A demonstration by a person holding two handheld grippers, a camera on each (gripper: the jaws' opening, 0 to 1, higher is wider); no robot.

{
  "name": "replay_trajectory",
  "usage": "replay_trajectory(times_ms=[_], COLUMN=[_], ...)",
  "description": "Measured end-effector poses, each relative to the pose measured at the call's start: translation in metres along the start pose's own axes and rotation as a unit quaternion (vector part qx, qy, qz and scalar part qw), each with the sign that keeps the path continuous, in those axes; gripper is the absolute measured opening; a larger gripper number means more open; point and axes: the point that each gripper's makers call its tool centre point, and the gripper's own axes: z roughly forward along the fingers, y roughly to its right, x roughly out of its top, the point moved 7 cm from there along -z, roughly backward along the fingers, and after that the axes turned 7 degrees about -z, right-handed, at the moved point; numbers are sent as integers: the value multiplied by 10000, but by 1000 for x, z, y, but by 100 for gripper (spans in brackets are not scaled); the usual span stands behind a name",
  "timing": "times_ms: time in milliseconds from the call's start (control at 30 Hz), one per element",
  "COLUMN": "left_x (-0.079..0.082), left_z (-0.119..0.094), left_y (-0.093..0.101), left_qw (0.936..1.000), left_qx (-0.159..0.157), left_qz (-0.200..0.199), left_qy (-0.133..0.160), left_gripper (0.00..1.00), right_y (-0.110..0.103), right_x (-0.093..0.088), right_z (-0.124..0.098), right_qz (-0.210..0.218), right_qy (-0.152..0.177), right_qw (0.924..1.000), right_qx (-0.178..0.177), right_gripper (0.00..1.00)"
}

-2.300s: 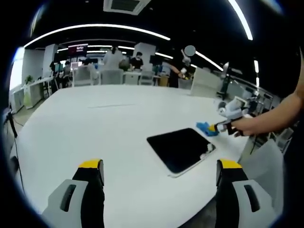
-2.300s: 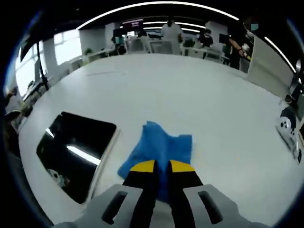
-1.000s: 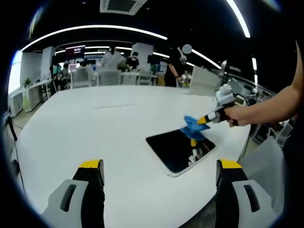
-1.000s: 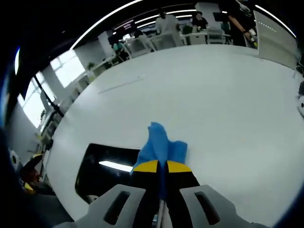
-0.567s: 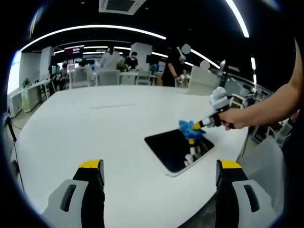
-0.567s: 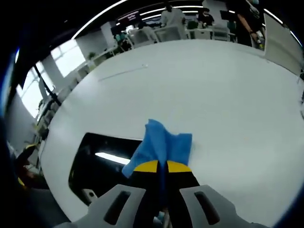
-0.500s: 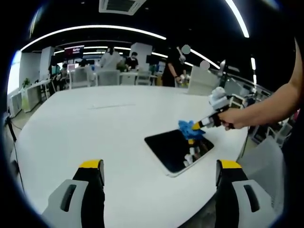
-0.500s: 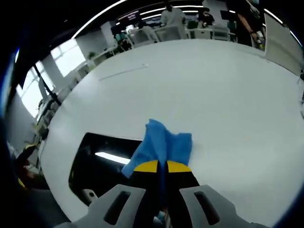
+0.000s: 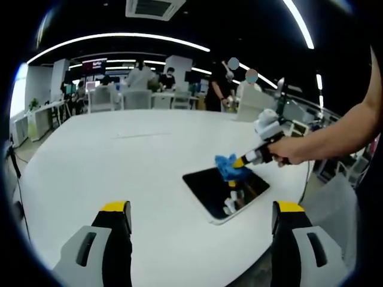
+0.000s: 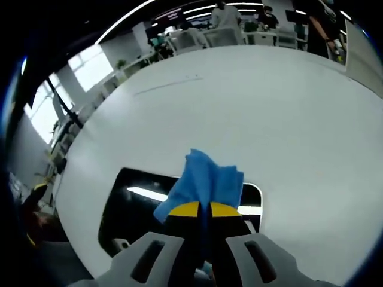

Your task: Wipe the mirror surface with the cleaning cloth until all visible marks leave the cleaned area.

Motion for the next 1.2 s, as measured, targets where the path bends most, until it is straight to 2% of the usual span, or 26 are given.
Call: replay_trajectory(times_ms=[633,800,1033,1200], left_x=[3,3,3,3], left_z=[-1,-1,-1,0], left_y=[4,4,5,3], left_qw=[10000,10000,10000,10000], left_qx=[-43,-34,-31,-28], left_qz=[2,19,32,29], left_qy=[48,39,25,28], left_gripper=[98,97,97,97], right_y=[-70,-93,-115,-120], right_x=[19,24,32,35], right_z=[28,36,49,54], right_qz=[-347,-438,-683,-637], right_qy=[-215,-269,-327,-331], right_qw=[9982,9969,9943,9941], right_qx=[437,592,744,813], right_gripper=[0,0,0,0])
